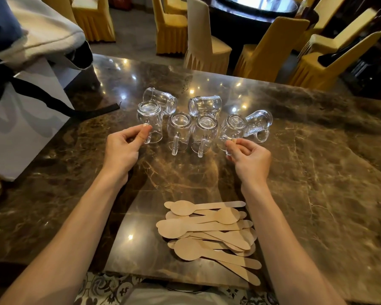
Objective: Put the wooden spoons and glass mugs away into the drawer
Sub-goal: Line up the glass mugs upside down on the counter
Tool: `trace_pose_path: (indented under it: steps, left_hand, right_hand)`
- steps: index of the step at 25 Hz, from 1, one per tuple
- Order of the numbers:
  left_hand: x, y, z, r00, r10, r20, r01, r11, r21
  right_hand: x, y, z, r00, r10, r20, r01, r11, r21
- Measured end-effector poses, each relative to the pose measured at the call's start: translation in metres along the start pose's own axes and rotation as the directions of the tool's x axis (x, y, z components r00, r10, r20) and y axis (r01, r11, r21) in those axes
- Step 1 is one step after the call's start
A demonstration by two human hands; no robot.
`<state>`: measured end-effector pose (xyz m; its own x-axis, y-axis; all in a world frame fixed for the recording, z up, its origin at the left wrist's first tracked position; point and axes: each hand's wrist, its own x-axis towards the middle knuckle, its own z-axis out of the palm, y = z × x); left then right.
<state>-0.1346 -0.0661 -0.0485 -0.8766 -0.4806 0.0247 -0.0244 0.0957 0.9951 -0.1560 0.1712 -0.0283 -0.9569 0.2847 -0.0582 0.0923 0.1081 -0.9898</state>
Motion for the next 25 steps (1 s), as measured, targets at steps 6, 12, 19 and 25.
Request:
trace_pose_path:
  steps: [6,12,19,25]
  left_hand:
    - [-0.002,-0.002,0.002,1.000,-0.018,0.024,0.017,1.000,0.018]
    - [-0.004,-0.006,0.004,0.998,-0.026,0.049,0.024,0.999,0.028]
    - [-0.004,-0.003,0.001,0.994,-0.025,0.104,0.021,0.999,0.042]
    - [-0.001,0.009,-0.014,0.973,0.003,0.231,-0.058,0.972,0.229]
  right_hand:
    - [-0.002,0.002,0.004,1.000,-0.017,0.004,0.017,0.999,-0.033]
    - [-0.004,0.002,0.005,0.999,-0.049,0.006,0.050,0.997,-0.051]
    - [0.003,0.001,0.002,0.998,0.021,0.051,-0.019,0.999,-0.035]
    - [0.008,-0.010,-0.020,0.992,-0.095,0.084,0.115,0.951,-0.288]
